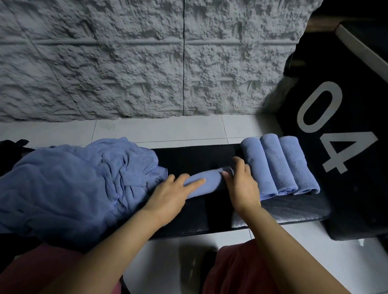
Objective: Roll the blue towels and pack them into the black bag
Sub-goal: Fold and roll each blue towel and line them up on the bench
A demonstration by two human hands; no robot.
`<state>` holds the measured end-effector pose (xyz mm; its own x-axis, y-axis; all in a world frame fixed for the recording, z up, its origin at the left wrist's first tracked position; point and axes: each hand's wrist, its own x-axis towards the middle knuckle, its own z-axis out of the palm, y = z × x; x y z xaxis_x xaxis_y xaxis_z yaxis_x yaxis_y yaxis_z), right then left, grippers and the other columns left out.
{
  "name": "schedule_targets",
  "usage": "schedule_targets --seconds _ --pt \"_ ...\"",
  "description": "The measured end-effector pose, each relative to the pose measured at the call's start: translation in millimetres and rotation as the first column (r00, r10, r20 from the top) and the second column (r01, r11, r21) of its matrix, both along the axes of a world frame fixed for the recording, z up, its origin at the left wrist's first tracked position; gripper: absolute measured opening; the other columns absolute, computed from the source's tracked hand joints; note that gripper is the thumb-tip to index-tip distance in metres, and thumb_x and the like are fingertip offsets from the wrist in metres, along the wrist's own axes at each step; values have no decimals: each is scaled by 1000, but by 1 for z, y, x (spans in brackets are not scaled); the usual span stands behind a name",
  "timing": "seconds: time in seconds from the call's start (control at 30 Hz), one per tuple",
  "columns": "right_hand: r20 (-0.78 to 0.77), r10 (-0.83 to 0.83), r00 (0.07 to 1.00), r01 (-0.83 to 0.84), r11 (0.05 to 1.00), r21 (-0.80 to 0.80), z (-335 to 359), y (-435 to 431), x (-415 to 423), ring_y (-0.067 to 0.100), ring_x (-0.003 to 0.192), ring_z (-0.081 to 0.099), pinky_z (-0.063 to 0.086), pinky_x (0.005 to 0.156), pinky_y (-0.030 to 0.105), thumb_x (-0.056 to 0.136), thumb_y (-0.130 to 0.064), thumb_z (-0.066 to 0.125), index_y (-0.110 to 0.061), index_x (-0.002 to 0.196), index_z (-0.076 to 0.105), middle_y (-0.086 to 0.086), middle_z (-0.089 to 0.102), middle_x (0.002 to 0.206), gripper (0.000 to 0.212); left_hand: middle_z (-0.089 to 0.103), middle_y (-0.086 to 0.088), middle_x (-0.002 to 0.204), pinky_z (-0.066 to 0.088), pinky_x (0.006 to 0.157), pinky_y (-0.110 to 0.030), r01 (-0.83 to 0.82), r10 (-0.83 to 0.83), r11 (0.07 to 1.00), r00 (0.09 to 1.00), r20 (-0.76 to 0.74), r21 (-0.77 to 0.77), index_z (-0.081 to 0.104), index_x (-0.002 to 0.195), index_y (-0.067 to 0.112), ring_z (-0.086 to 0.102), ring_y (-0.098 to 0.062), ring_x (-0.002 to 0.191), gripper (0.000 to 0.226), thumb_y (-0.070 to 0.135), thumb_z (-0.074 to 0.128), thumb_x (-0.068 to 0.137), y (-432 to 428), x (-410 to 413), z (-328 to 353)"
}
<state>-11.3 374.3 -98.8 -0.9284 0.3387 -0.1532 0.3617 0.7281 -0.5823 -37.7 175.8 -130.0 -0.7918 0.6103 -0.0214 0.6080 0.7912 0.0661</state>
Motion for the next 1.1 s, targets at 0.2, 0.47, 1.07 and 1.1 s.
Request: schedule_targets --seconds 0.2,0.47,1.07,1.1 --pt "-211 -170 963 185 981 56 11 19 -3 21 103 54 37 67 33 94 -24 48 -22 134 35 -6 38 136 43 50 -5 123 46 82 -33 -599 385 724 762 520 341 35 140 38 58 -31 103 68 25 63 80 72 -1 18" --pt "-207 -264 942 299 941 158 5 36 1 33 114 41 37 86 40 84 -10 55 -11 131 45 4 48 137 48 49 -9 125 46 88 -35 -801 280 412 565 776 435 34 134 24 54 -28 106 58 19 61 83 161 9 20" --pt "43 -5 999 -13 913 408 2 33 -6 22 103 41 21 75 31 93 -20 43 -35 111 63 -8 59 119 30 54 5 114 43 90 -35 -445 355 832 886 297 333 63 104 28 50 -19 106 26 27 71 79 6 -16 45" --pt "34 -1 999 -13 912 411 2 33 -4 23 106 40 22 77 32 94 -24 43 -35 112 62 -9 58 122 28 54 6 114 41 89 -34 -437 391 863 895 213 253 61 106 29 49 -19 107 27 29 69 80 -16 -20 47"
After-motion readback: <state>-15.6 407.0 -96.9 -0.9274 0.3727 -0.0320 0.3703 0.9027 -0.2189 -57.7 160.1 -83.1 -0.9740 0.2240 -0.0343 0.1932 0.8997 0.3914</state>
